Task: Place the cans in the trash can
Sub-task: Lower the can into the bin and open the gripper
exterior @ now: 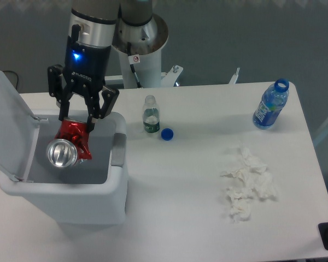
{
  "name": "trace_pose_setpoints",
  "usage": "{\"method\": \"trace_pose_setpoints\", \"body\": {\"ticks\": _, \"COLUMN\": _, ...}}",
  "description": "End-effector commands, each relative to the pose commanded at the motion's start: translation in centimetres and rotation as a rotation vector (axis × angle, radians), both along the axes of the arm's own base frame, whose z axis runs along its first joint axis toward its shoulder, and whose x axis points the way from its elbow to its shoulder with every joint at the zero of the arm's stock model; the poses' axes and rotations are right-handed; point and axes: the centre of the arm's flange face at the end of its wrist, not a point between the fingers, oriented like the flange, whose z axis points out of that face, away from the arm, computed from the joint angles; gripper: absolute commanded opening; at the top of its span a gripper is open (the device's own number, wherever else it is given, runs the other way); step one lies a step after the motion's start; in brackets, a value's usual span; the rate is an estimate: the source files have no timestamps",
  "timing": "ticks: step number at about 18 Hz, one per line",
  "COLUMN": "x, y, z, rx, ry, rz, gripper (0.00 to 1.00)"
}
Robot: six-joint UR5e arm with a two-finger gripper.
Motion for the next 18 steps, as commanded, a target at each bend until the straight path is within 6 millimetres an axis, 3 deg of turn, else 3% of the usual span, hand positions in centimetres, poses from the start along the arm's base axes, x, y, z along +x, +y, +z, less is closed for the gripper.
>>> {"method": "trace_pose_setpoints", "body": {"ticks": 11, "x": -0.1, "y": 0.1, "z": -0.9, "rx": -0.015, "ry": -0.008, "rz": 0.000, "gripper": 0.47}}
{"method": "trace_pose_setpoints", "body": {"ticks": 12, "x": -0.1, "y": 0.1, "z": -1.2, "rx": -0.020, "ry": -0.011, "rz": 0.000, "gripper": 0.51}}
{"method": "trace_pose_setpoints", "body": {"ticks": 13, "x": -0.1, "y": 0.0, "z": -1.4, "rx": -0.022, "ry": -0.012, "rz": -0.002, "gripper": 0.66}}
{"method": "trace_pose_setpoints", "body": {"ticks": 14, "x": -0.1, "y": 0.0, "z": -1.4, "rx": -0.024, "ry": -0.010, "rz": -0.001, "gripper": 0.75}}
{"method": "trace_pose_setpoints", "body": {"ticks": 18, "x": -0.3, "y": 0.1, "z": -0.8, "rx": -0.012, "ry": 0.004, "rz": 0.001, "gripper": 0.90}}
